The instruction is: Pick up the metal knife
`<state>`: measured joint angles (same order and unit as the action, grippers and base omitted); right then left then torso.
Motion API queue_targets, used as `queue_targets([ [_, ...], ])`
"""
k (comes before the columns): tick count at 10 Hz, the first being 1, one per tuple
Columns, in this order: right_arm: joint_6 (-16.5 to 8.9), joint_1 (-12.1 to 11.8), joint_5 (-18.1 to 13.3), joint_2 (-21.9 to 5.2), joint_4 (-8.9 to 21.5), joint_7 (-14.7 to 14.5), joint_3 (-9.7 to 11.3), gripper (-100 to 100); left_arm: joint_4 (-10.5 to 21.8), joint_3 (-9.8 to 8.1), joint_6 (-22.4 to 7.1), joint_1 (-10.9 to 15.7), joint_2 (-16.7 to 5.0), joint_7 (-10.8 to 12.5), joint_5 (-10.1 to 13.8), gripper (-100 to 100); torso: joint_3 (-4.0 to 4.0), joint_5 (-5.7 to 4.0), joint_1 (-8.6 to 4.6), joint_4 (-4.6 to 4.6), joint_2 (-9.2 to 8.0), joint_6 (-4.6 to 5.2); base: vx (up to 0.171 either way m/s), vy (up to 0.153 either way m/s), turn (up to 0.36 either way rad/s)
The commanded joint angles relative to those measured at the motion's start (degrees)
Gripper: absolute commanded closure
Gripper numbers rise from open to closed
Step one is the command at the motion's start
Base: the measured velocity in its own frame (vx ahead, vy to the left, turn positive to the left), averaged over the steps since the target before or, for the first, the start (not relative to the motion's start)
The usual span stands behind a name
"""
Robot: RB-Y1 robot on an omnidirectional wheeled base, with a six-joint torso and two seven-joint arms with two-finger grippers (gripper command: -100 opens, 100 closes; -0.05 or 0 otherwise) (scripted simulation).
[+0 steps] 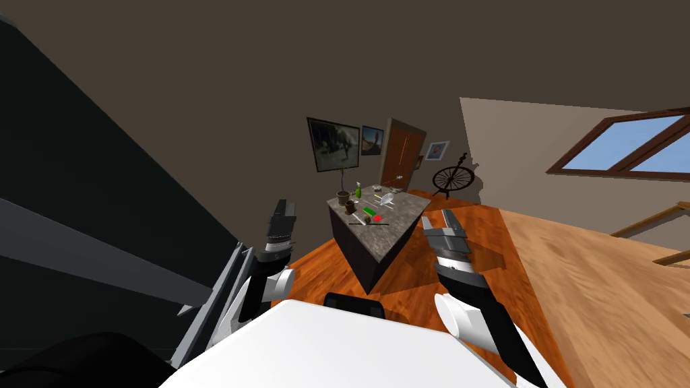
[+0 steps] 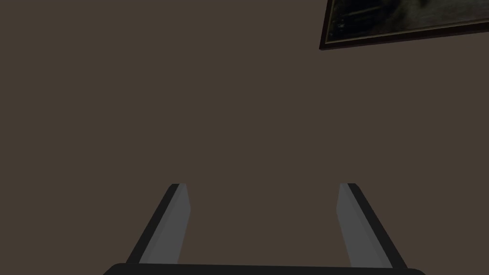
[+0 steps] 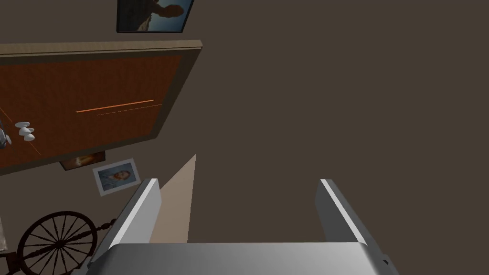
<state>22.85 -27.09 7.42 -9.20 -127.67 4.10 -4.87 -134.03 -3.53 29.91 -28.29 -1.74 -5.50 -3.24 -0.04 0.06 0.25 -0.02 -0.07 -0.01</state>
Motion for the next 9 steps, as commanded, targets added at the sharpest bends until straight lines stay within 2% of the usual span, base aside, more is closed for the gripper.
queue_targets([
  [1,-0.20,0.11,0.28,-1.72,0.48,0.06,-0.42,-100,0.00,0.00,0.00,0.00,0.00,0.00,0.00,0,0.00,0.00,0.00,0.00,0.00,0.00,-0.011,0.051,0.021],
  [3,-0.38,0.04,1.12,-5.71,2.53,0.16,-1.59,-100,0.00,0.00,0.00,0.00,0.00,0.00,0.00,0,0.02,-0.01,-0.06,0.01,0.03,0.00,-0.010,0.064,0.065],
  [4,-0.38,0.04,1.12,-6.49,2.53,0.16,-1.59,-100,0.00,0.00,0.00,0.00,0.00,0.00,0.00,0,0.02,0.00,-0.01,0.01,0.03,0.00,-0.007,0.061,0.036],
  [8,-0.58,-0.39,2.40,-13.64,6.54,0.11,-3.20,-100,0.00,0.00,0.00,0.00,0.00,0.00,0.00,0,0.02,0.01,0.02,0.01,0.03,0.02,-0.008,0.080,0.082],
  [9,-0.58,-0.39,2.40,-14.33,6.54,0.11,-3.20,-100,0.00,0.00,0.00,0.00,0.00,0.00,0.00,0,0.02,0.01,0.03,0.01,0.04,0.00,0.000,0.061,0.048],
])
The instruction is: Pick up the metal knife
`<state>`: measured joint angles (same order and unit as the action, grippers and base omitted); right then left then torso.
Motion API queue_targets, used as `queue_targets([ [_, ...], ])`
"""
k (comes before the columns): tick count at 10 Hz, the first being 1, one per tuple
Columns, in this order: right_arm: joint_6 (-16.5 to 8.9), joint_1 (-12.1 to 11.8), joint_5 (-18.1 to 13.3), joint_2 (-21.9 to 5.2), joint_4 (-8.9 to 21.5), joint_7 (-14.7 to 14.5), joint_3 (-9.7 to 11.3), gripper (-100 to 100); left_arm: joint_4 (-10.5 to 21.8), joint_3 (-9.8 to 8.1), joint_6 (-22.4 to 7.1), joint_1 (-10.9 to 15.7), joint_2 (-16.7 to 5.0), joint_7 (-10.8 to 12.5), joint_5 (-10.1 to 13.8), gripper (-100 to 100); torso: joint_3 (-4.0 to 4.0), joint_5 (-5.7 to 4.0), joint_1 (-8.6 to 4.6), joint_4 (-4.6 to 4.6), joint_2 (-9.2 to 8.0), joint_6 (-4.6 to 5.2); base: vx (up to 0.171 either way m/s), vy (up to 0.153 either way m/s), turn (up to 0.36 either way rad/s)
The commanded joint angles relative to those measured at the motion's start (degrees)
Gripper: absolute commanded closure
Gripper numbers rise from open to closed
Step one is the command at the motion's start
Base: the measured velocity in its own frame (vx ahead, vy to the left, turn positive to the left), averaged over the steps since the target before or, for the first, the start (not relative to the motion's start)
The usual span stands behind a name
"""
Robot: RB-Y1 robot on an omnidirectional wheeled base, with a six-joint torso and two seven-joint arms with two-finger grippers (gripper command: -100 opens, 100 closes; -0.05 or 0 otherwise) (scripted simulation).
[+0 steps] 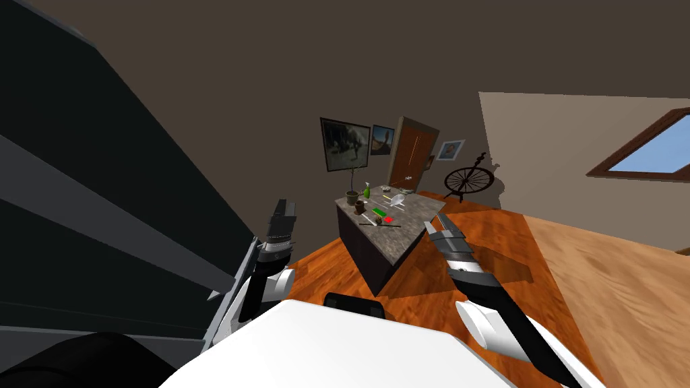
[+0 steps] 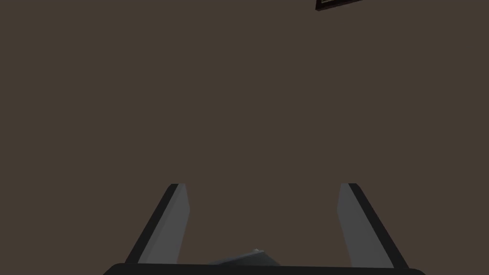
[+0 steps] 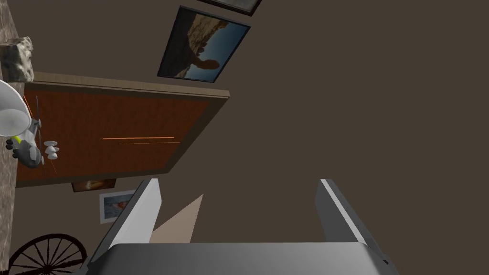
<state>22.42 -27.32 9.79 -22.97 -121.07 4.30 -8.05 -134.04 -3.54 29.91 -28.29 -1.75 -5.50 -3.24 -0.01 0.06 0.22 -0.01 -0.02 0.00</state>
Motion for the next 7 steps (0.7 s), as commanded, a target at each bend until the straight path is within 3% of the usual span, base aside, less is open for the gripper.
queue_targets([
  [1,-0.17,-0.43,0.43,-2.86,1.48,-0.17,-0.46,-100,0.00,0.00,0.00,0.00,0.00,0.00,0.00,0,0.00,0.00,0.00,0.00,0.00,0.00,-0.006,0.074,0.101],
  [2,-0.17,-0.43,0.43,-3.33,1.48,-0.17,-0.46,-100,0.00,0.00,0.00,0.00,0.00,0.00,0.00,0,0.00,0.00,0.03,0.00,-0.01,-0.01,0.000,0.067,0.057],
  [7,-0.12,-1.76,1.47,-11.37,6.51,-0.59,-1.06,-100,0.00,0.00,0.00,0.00,0.00,0.00,0.00,0,0.02,0.02,0.07,0.01,0.03,0.01,0.011,0.084,0.106],
])
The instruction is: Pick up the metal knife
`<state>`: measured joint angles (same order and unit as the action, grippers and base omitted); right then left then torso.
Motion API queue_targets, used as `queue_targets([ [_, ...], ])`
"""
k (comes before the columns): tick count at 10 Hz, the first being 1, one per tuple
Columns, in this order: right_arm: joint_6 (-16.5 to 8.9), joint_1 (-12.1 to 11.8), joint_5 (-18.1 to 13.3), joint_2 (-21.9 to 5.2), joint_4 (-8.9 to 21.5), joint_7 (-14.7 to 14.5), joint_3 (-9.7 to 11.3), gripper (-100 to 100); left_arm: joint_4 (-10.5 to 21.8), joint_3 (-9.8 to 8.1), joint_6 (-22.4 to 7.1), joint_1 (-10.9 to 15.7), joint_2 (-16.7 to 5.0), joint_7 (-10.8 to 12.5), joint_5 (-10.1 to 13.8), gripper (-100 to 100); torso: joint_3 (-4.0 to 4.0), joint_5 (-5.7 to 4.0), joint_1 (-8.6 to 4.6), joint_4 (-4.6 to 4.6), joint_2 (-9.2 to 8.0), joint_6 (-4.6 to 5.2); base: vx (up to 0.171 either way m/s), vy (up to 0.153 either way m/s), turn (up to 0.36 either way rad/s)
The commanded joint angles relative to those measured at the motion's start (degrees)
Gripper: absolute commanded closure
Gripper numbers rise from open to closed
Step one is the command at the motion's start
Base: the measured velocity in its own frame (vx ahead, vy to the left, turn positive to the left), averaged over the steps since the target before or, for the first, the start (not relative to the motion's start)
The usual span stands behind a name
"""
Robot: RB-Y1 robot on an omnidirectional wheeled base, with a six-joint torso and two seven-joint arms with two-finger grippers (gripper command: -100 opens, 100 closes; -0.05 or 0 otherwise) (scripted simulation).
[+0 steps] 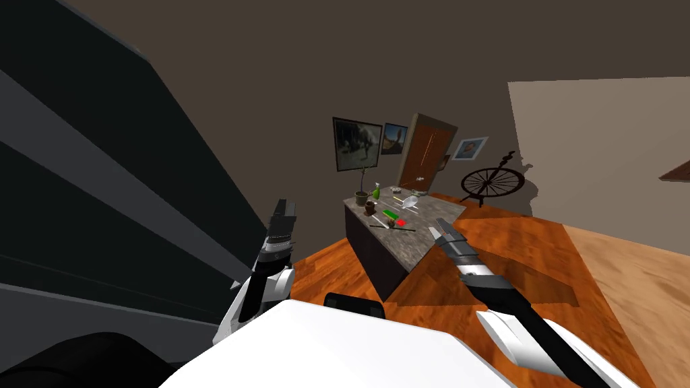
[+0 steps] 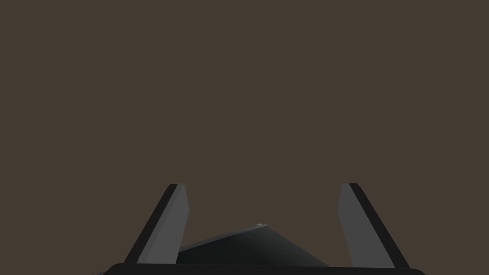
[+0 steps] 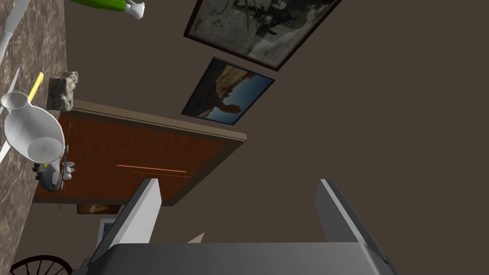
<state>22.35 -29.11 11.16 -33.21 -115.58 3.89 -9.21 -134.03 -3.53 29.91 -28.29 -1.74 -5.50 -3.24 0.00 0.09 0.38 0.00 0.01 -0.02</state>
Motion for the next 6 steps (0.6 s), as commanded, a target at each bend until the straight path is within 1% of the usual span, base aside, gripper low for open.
queue_targets([
  [1,-0.06,0.03,0.10,-1.76,1.03,-0.18,0.10,-100,0.00,0.00,0.00,0.00,0.00,0.00,0.00,0,0.00,0.00,0.00,0.00,0.00,0.00,0.012,0.080,0.055],
  [2,0.00,-0.62,0.36,-4.06,2.85,-0.38,0.22,-100,0.00,-0.01,0.00,-0.01,0.00,0.00,0.00,0,0.01,-0.01,-0.08,0.00,0.01,0.03,0.014,0.090,0.140],
  [3,0.00,-0.62,0.36,-4.70,2.85,-0.38,0.22,-100,0.00,0.00,0.00,0.00,0.00,0.00,0.00,0,0.01,-0.01,-0.06,0.00,0.02,0.00,0.018,0.065,0.086],
  [4,0.08,-1.37,0.57,-7.02,4.74,-0.61,0.50,-100,0.00,-0.01,0.00,-0.01,0.00,0.00,0.00,0,0.02,-0.02,-0.14,0.00,0.03,0.03,0.058,0.063,0.196],
  [5,0.08,-1.37,0.57,-7.66,4.74,-0.61,0.50,-100,0.00,0.00,0.00,0.00,0.00,0.00,0.00,0,0.08,-0.03,-0.16,0.03,0.15,-0.01,0.034,0.039,0.117],
  [6,0.18,-2.24,0.73,-9.96,6.68,-0.89,0.94,-100,0.00,-0.01,0.00,-0.01,-0.01,0.00,0.00,0,0.06,-0.04,-0.24,0.02,0.10,0.02,0.051,0.058,0.174],
])
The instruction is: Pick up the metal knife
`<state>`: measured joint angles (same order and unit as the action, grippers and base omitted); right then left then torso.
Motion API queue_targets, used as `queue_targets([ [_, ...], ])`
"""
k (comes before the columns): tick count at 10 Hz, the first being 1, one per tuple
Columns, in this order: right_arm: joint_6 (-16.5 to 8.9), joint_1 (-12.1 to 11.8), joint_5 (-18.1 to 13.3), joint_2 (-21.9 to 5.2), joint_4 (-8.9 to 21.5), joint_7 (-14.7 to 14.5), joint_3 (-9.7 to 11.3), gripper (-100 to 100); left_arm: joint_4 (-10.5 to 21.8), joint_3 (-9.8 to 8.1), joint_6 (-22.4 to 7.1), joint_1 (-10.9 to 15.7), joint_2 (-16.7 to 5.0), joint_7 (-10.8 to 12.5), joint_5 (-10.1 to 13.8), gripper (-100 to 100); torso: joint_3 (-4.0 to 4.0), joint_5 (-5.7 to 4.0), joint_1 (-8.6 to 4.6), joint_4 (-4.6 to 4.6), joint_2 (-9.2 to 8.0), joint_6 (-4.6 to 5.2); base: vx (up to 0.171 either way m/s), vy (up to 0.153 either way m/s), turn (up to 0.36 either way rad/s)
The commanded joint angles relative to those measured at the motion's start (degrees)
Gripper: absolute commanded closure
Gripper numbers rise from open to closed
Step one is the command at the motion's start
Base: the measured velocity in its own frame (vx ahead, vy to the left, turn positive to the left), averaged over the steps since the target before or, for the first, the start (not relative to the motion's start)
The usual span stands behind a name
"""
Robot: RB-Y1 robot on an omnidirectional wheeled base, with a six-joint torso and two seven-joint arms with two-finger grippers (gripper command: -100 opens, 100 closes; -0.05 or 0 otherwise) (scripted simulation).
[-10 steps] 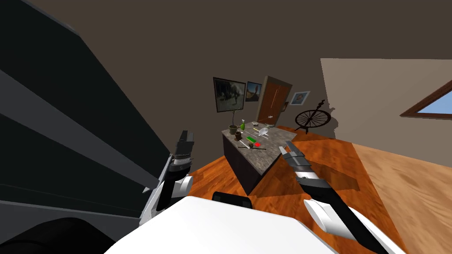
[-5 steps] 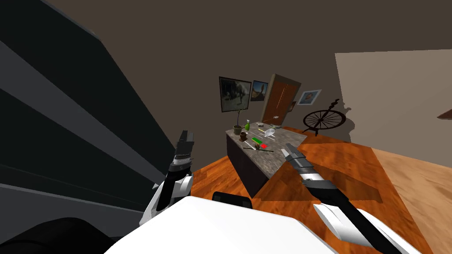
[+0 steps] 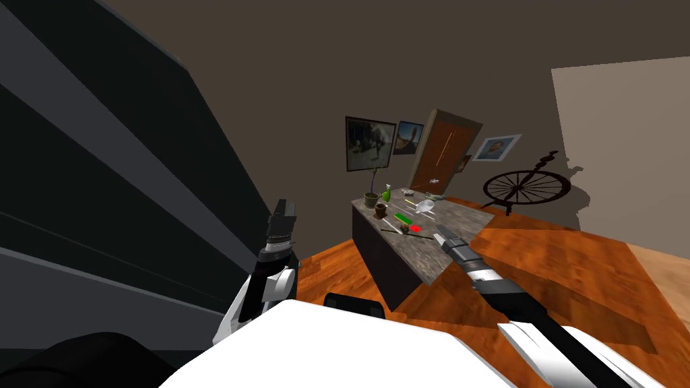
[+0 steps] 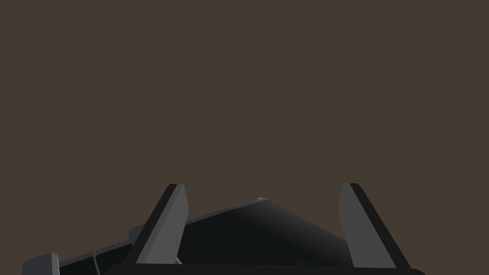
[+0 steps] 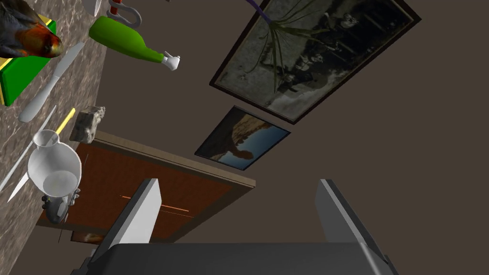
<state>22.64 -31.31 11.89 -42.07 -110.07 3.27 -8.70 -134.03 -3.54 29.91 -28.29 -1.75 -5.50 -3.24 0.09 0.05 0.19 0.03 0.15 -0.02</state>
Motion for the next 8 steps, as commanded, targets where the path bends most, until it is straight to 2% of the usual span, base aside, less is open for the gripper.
queue_targets([
  [1,-0.10,-0.04,0.00,-1.78,1.16,-0.27,0.43,-100,0.00,0.00,0.00,0.00,0.00,0.00,0.00,0,0.00,0.00,0.00,0.00,0.00,0.00,0.035,0.040,0.120],
  [2,0.01,-1.02,0.12,-3.97,3.16,-0.58,1.03,-100,0.00,0.00,0.00,0.00,0.00,0.00,0.00,0,-0.02,-0.01,-0.05,0.00,-0.04,0.02,0.058,0.066,0.199],
  [3,0.01,-1.02,0.12,-4.78,3.16,-0.58,1.03,-100,0.00,0.00,0.00,0.00,0.00,0.00,0.00,0,0.02,0.00,0.03,0.01,0.03,-0.01,0.043,0.049,0.147],
  [4,0.13,-2.09,0.18,-7.12,5.22,-0.93,1.77,-100,0.00,0.00,0.00,0.00,0.00,0.00,0.00,0,0.00,0.01,-0.02,0.00,-0.02,0.03,0.055,0.063,0.188],
  [8,0.13,-2.09,0.18,-7.79,5.22,-0.93,1.77,-100,0.00,-0.01,0.00,0.00,0.00,0.00,0.00,0,-0.12,-0.04,-0.19,-0.05,-0.21,0.05,0.010,0.011,0.033],
])
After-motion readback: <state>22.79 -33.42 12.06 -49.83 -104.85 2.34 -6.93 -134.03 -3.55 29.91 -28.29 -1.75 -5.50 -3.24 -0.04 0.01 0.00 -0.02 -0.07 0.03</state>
